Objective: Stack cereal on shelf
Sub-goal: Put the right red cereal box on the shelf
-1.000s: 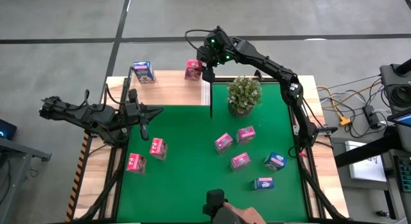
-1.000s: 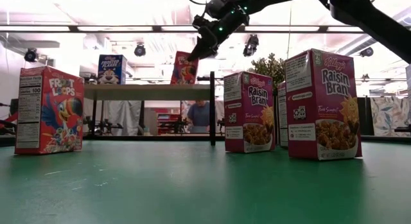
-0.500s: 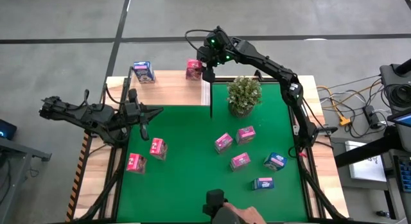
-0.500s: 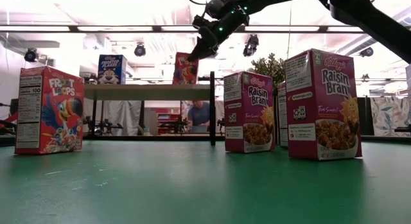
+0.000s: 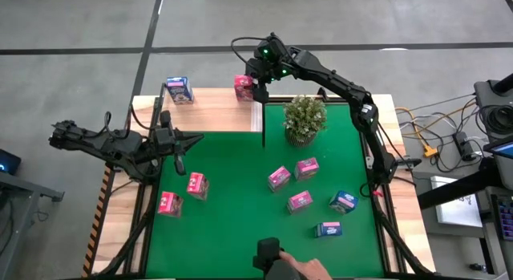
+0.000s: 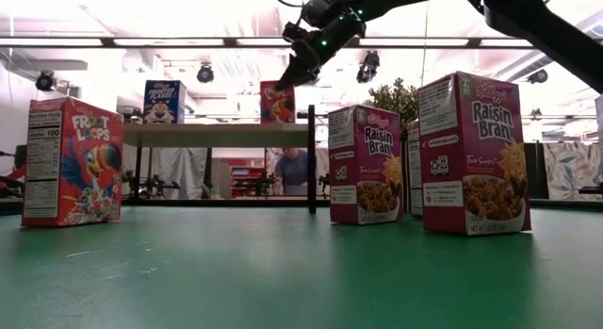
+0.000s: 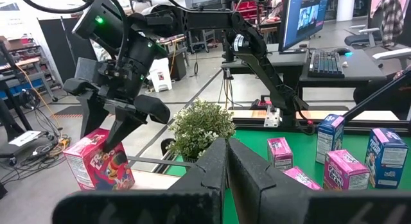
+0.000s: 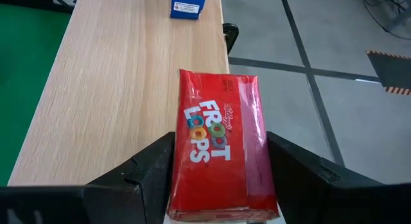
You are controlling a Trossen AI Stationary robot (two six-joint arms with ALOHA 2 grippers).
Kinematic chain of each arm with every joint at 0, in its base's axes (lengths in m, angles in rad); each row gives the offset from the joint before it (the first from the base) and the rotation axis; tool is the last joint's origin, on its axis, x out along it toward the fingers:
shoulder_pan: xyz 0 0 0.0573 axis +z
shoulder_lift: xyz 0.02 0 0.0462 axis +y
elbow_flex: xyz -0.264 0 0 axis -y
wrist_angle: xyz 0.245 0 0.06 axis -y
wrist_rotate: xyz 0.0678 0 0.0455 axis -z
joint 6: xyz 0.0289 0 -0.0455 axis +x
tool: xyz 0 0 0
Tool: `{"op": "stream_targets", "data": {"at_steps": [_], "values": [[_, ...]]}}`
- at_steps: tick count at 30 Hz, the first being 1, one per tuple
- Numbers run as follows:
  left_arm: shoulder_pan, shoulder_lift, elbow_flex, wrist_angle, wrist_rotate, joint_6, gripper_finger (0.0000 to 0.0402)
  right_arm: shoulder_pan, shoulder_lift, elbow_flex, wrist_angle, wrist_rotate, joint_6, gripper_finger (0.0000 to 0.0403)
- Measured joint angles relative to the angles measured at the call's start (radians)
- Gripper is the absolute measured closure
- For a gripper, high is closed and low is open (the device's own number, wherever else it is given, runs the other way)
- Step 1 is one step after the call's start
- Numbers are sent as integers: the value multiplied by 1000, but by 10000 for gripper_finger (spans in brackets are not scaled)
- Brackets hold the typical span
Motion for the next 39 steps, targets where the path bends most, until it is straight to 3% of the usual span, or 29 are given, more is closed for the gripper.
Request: {"op": "stream_targets", "data": {"at_steps": [10,16,23,31,39], "values": [[0,0,0,2,0,0,402,0,-31,5,-1,3,21,161],[0,0,0,3,0,0,402,3,-113,7,-18,50,71,175],[0,0,0,3,0,0,402,-4,-134,8,-122,210,106,248],[0,0,0,0,0,0,402,-24,-37,4,-157,235,83,383],[0,2,0,0,0,0,402,-20,11,4,-140,233,73,390]]}}
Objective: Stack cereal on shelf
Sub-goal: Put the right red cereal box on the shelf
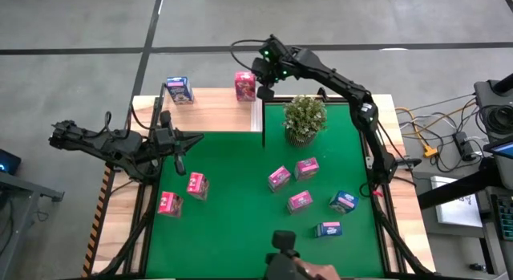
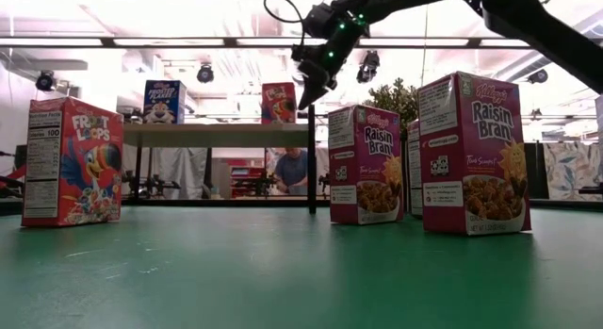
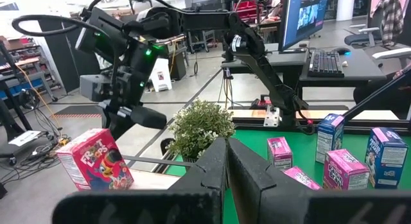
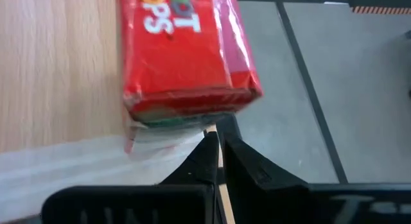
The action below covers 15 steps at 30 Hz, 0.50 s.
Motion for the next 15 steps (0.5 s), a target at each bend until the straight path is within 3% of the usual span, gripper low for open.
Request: {"op": "stream_targets", "data": {"at_steps": [8,15], "values": [[0,0,0,0,0,0,402,12,3,0,22,0,14,390],[0,0,0,0,0,0,402,15,-8,2,-64,-12,25,390]]}}
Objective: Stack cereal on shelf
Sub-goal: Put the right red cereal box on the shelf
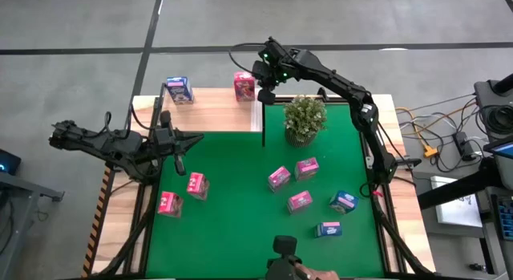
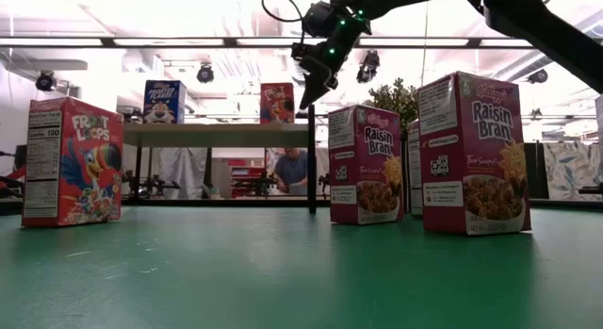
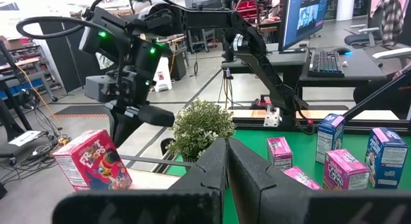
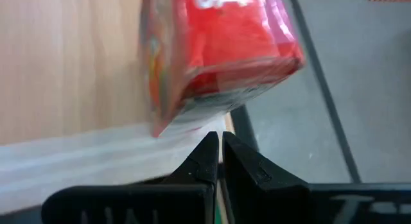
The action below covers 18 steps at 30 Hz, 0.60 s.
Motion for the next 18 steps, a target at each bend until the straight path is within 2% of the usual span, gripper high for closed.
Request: {"op": "stream_targets", "data": {"at_steps": [18], "values": [[0,1,0,0,0,0,402,33,15,-1,50,-16,5,390]]}}
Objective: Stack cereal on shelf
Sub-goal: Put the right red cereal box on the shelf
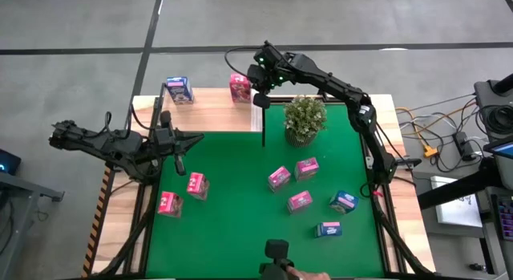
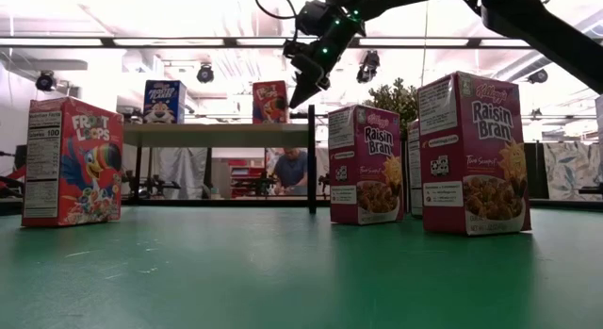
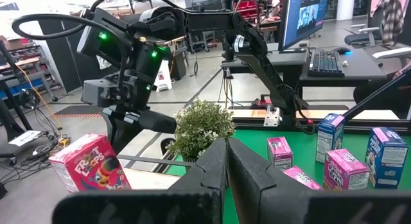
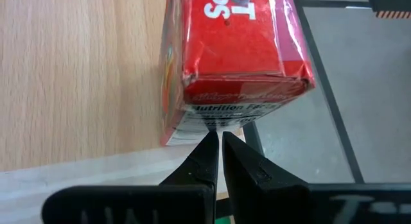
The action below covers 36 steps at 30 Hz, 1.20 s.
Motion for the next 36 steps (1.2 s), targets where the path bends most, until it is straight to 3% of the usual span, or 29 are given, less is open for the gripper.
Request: {"op": "stream_targets", "data": {"at_steps": [30,36], "values": [[0,0,0,0,0,-6,402,1,0,0,41,7,-12,390],[0,0,0,-7,0,-52,402,1,-6,0,-9,49,-36,390]]}}
